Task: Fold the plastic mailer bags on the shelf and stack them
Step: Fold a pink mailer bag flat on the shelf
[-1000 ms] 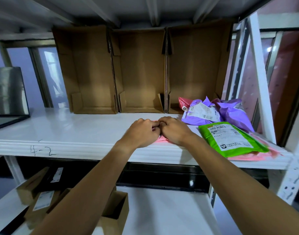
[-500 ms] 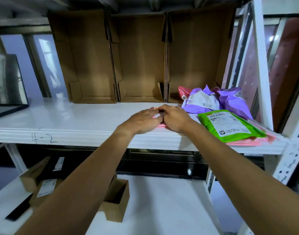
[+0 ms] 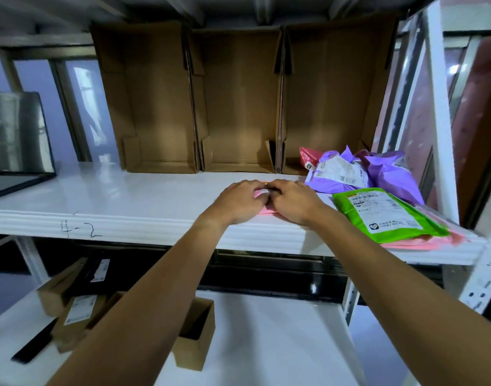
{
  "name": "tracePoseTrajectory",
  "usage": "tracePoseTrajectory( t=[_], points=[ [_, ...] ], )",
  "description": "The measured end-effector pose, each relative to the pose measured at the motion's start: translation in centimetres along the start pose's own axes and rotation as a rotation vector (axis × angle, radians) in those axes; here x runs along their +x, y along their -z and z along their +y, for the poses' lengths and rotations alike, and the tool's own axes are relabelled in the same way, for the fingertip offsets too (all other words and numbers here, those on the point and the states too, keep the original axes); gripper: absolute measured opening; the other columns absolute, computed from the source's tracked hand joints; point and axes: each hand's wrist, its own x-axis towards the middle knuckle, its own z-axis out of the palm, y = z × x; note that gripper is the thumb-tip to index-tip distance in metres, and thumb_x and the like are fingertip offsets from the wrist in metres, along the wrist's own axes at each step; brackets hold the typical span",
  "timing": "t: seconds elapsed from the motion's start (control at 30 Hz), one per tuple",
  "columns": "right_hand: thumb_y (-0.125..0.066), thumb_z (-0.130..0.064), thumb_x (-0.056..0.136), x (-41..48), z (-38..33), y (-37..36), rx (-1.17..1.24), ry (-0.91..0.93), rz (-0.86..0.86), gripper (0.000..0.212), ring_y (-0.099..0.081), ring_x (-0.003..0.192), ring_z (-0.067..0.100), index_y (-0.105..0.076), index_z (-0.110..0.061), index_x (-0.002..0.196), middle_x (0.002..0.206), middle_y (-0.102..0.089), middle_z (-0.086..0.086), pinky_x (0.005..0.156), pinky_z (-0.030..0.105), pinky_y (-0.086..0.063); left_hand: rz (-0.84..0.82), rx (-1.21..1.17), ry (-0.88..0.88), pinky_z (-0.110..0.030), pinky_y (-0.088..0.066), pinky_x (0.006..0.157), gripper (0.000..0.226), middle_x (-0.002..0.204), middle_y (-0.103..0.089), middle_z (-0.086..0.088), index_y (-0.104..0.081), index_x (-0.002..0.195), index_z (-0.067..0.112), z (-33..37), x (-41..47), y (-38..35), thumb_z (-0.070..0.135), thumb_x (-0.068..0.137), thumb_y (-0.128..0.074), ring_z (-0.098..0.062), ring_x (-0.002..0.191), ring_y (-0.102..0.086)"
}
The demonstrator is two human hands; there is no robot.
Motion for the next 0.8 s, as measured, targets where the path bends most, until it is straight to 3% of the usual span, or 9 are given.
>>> tracePoseTrajectory(
  t=[0.1, 0.17, 0.23, 0.37, 0.43, 0.5, 0.57, 0.63, 0.8],
  points=[
    [-0.042, -0.033, 0.099, -0.1, -0.5, 0.1, -0.003, -0.012, -0.073, 0.047, -0.050, 0.125, 0.027, -0.046, -0.025, 0.145, 0.146, -0.051, 0.006, 0.099, 0.040, -0.043, 0.018, -0.036, 0.009, -0.028, -0.044, 0.095, 0.038, 0.140, -0.060, 0.000, -0.058, 0.140, 0.024, -0.4, 0.1, 0.2, 0.029, 0.105, -0.047, -0.021, 0.120, -0.057],
    [-0.044, -0.029, 0.099, -0.1, -0.7, 0.0, -0.004, -0.003, -0.114, 0.049, -0.050, 0.125, 0.028, -0.044, -0.020, 0.146, 0.147, -0.048, 0.009, 0.101, 0.042, -0.043, 0.013, -0.073, 0.019, -0.020, -0.043, 0.071, 0.038, 0.133, -0.064, -0.003, -0.059, 0.140, 0.022, -0.6, 0.2, 0.1, 0.021, 0.106, -0.044, -0.014, 0.093, -0.062],
    [-0.047, -0.026, 0.097, 0.0, -0.6, 0.1, 0.047, -0.015, -0.115, 0.049, -0.051, 0.124, 0.026, -0.045, -0.021, 0.146, 0.146, -0.049, 0.008, 0.101, 0.042, -0.044, 0.022, -0.104, 0.023, -0.019, -0.038, 0.058, 0.040, 0.126, -0.066, -0.006, -0.060, 0.139, 0.022, -0.7, 0.3, 0.2, 0.014, 0.105, -0.040, -0.009, 0.076, -0.056],
    [-0.048, -0.027, 0.094, -0.4, -0.4, 0.4, 0.163, -0.056, -0.073, 0.048, -0.053, 0.121, 0.024, -0.051, -0.025, 0.141, 0.141, -0.054, 0.002, 0.102, 0.046, -0.046, 0.026, -0.150, 0.025, -0.025, -0.046, 0.067, 0.044, 0.127, -0.066, -0.004, -0.061, 0.138, 0.023, -0.9, 0.3, 0.3, 0.009, 0.103, -0.039, -0.019, 0.094, -0.061],
    [-0.046, -0.029, 0.092, -0.5, -0.4, 0.4, 0.193, -0.070, -0.026, 0.046, -0.057, 0.114, 0.024, -0.056, -0.025, 0.137, 0.134, -0.059, 0.002, 0.097, 0.045, -0.050, 0.022, -0.161, 0.031, -0.033, -0.052, 0.073, 0.042, 0.126, -0.066, -0.005, -0.061, 0.138, 0.023, -1.0, 0.2, 0.1, 0.008, 0.103, -0.044, -0.022, 0.100, -0.062],
    [-0.045, -0.032, 0.089, -0.7, -0.3, 0.3, 0.255, -0.096, 0.004, 0.045, -0.062, 0.106, 0.025, -0.061, -0.025, 0.130, 0.124, -0.065, 0.003, 0.089, 0.047, -0.056, 0.024, -0.166, 0.038, -0.032, -0.052, 0.073, 0.042, 0.131, -0.064, -0.005, -0.061, 0.138, 0.023, -1.1, 0.2, 0.1, 0.008, 0.102, -0.048, -0.023, 0.105, -0.062],
    [-0.043, -0.032, 0.086, -0.6, -0.2, 0.3, 0.273, -0.110, 0.024, 0.044, -0.062, 0.108, 0.029, -0.064, -0.023, 0.124, 0.119, -0.067, 0.005, 0.088, 0.050, -0.056, 0.042, -0.161, 0.045, -0.029, -0.051, 0.072, 0.042, 0.135, -0.063, -0.005, -0.062, 0.138, 0.022, -1.2, 0.4, 0.0, 0.008, 0.100, -0.050, -0.024, 0.109, -0.062],
    [-0.044, -0.027, 0.087, -0.6, -0.1, 0.4, 0.274, -0.135, 0.048, 0.040, -0.062, 0.111, 0.029, -0.066, -0.020, 0.120, 0.113, -0.070, 0.003, 0.089, 0.049, -0.056, 0.086, -0.133, 0.065, -0.036, -0.053, 0.080, 0.043, 0.138, -0.061, -0.006, -0.062, 0.137, 0.023, -1.2, 0.5, 0.1, 0.010, 0.098, -0.048, -0.028, 0.111, -0.061],
    [-0.041, -0.025, 0.095, -0.2, -0.1, 0.6, 0.210, -0.131, 0.078, 0.042, -0.058, 0.117, 0.032, -0.058, -0.017, 0.133, 0.140, -0.057, 0.010, 0.101, 0.044, -0.046, 0.098, -0.045, 0.038, -0.040, -0.035, 0.116, 0.044, 0.157, -0.042, 0.003, -0.046, 0.149, 0.031, -0.7, 0.5, 0.2, 0.030, 0.106, -0.037, -0.026, 0.141, -0.040]
  ],
)
